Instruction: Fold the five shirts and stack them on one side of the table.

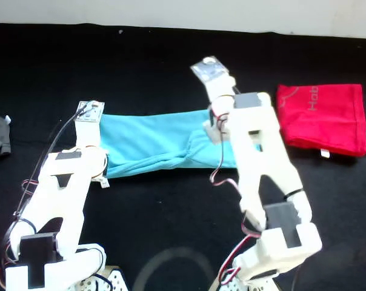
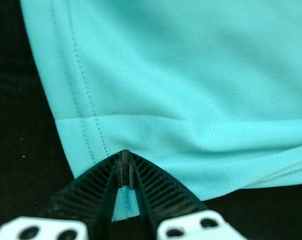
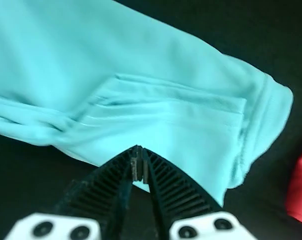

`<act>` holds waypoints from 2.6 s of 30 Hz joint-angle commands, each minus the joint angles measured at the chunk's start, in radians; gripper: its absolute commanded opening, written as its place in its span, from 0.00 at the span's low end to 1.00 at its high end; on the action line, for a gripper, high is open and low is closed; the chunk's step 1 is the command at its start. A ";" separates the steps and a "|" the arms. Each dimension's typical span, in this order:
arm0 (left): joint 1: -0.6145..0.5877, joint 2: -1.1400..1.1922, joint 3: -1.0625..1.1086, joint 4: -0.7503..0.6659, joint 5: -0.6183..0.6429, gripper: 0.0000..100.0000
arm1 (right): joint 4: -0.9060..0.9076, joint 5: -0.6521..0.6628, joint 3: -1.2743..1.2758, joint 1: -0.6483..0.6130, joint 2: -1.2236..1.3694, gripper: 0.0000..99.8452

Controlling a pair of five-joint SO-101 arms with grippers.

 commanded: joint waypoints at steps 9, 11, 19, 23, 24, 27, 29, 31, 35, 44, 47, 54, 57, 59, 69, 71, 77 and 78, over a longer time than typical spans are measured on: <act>-0.010 -0.008 0.002 -0.023 -0.002 0.01 | -0.229 -0.178 0.077 -0.231 0.143 0.01; -0.010 -0.008 0.002 -0.023 -0.002 0.01 | -0.228 -0.176 0.084 -0.263 0.162 0.01; -0.010 -0.008 0.002 -0.023 -0.002 0.01 | -0.177 -0.170 0.079 -0.311 0.157 0.01; -0.010 -0.008 0.002 -0.021 -0.002 0.01 | -0.163 -0.170 0.039 -0.269 0.140 0.01; -0.008 -0.010 0.002 -0.020 -0.002 0.01 | -0.142 -0.170 0.018 -0.257 0.125 0.01; -0.005 -0.022 -0.007 -0.018 -0.002 0.01 | -0.059 -0.170 -0.048 -0.231 0.045 0.01; -0.010 -0.059 -0.042 0.034 -0.002 0.01 | -0.015 -0.170 -0.079 -0.211 -0.030 0.01; -0.007 -0.133 -0.097 0.150 -0.002 0.01 | 0.004 -0.170 -0.087 -0.185 -0.104 0.01; -0.008 -0.321 -0.209 0.348 -0.002 0.01 | 0.021 -0.170 -0.051 -0.130 -0.206 0.01; -0.096 -0.395 -0.234 0.446 -0.005 0.01 | 0.166 -0.170 0.131 -0.116 -0.447 0.01; -0.125 -0.280 -0.286 0.440 -0.002 0.09 | 0.157 -0.170 0.262 -0.114 -0.550 0.01; -0.163 0.076 -0.533 0.445 -0.006 0.20 | 0.002 -0.170 0.628 -0.031 -0.730 0.01; -0.160 0.213 -0.613 0.445 -0.006 0.20 | -0.081 -0.170 0.742 0.039 -0.779 0.01; -0.153 0.300 -0.657 0.445 -0.006 0.19 | -0.130 -0.169 0.800 0.068 -0.802 0.01; -0.150 0.585 -0.811 0.448 -0.006 0.17 | -0.326 -0.176 0.995 0.104 -0.839 0.01; -0.150 0.596 -0.828 0.474 -0.006 0.17 | -0.328 -0.176 1.000 0.104 -0.839 0.01; -0.176 0.602 -0.891 0.545 -0.086 0.02 | -0.326 -0.176 1.000 0.105 -0.839 0.01; -0.191 0.602 -0.900 0.548 -0.100 0.02 | -0.326 -0.176 1.000 0.105 -0.839 0.01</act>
